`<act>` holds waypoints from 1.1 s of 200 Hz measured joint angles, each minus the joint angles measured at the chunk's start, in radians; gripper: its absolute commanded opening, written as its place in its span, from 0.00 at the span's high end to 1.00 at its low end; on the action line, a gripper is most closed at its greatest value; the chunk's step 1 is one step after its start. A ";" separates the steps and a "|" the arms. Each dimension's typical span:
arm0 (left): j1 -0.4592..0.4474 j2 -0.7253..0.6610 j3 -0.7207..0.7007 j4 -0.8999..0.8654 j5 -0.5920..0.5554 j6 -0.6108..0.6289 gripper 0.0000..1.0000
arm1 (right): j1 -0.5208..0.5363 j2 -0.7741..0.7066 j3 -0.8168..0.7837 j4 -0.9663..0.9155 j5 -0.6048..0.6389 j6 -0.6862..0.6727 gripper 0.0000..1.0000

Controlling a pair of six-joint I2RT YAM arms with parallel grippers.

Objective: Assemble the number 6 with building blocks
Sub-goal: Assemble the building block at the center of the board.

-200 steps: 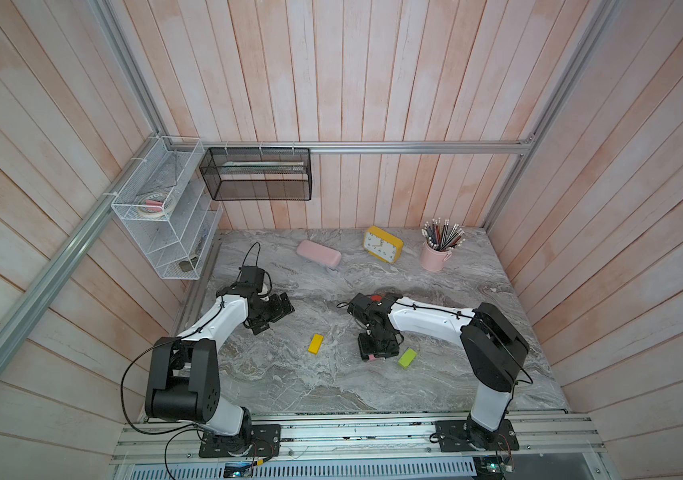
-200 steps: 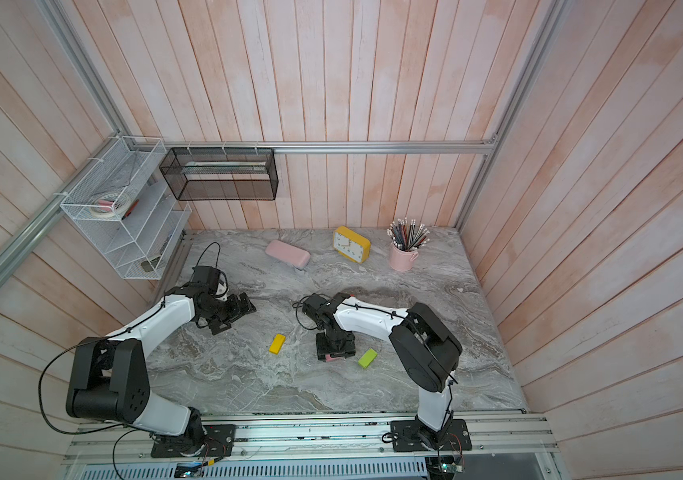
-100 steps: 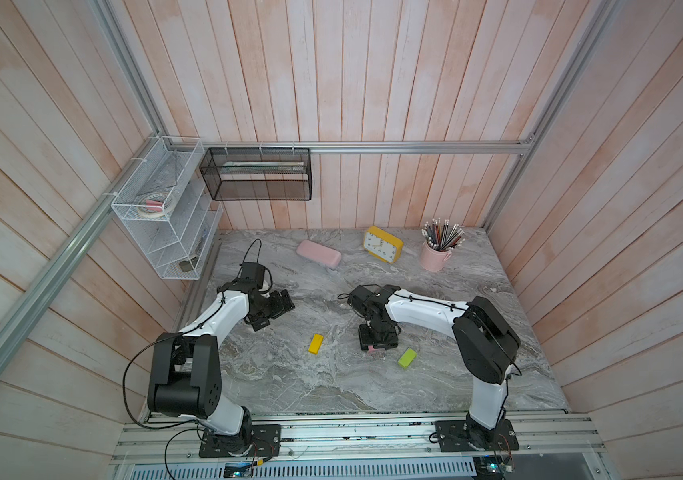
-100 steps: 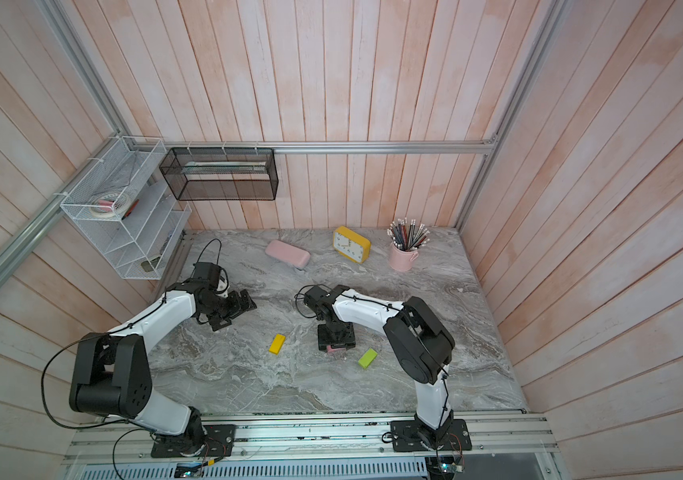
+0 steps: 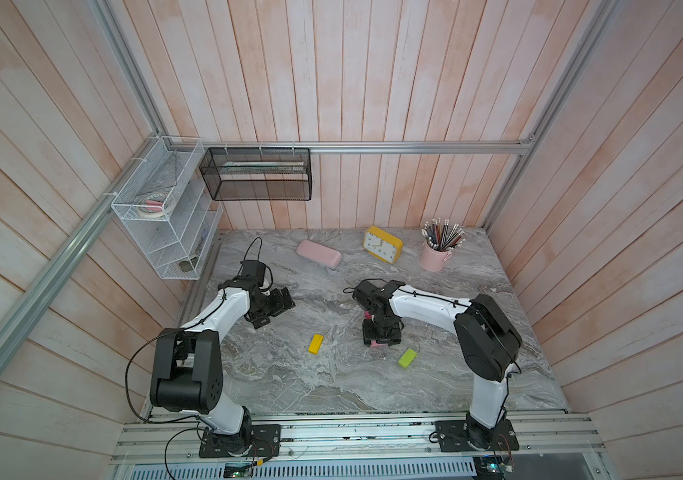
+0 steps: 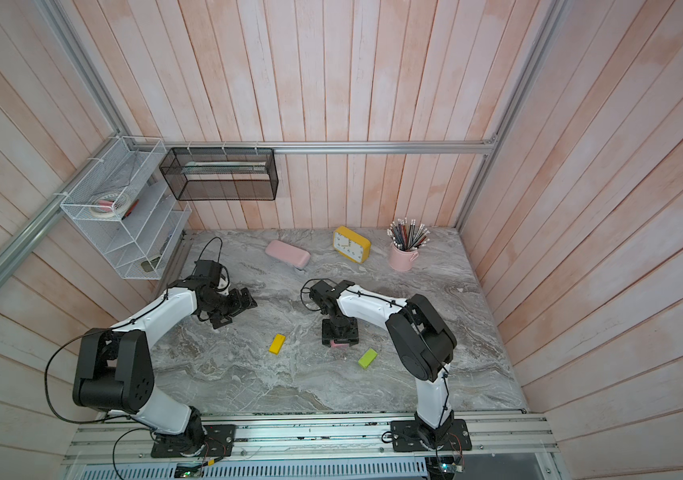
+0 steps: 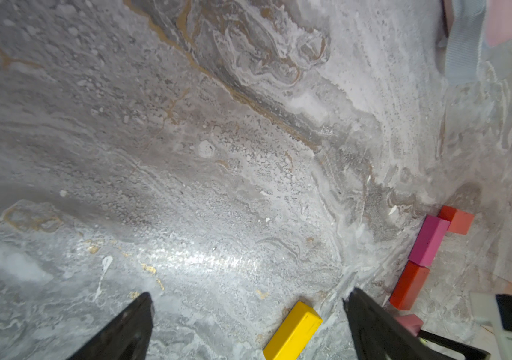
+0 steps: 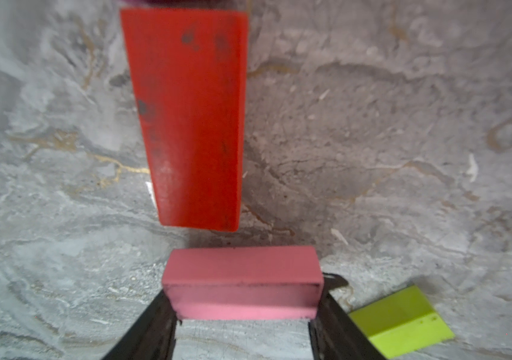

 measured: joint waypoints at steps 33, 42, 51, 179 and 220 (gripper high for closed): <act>0.000 0.001 0.008 -0.006 0.000 0.006 0.02 | -0.003 0.017 0.010 0.003 -0.003 0.003 0.37; 0.000 0.001 0.008 -0.008 0.000 0.008 0.02 | -0.003 0.022 0.011 0.003 -0.004 0.004 0.37; 0.000 0.001 0.008 -0.010 0.000 0.008 0.02 | -0.003 0.026 0.011 0.003 -0.005 0.005 0.37; 0.000 0.011 0.038 -0.044 -0.004 0.026 0.02 | -0.022 0.034 0.011 0.026 -0.010 0.027 0.37; 0.000 0.011 0.038 -0.048 -0.005 0.026 0.02 | -0.026 0.034 0.011 0.027 -0.014 0.027 0.37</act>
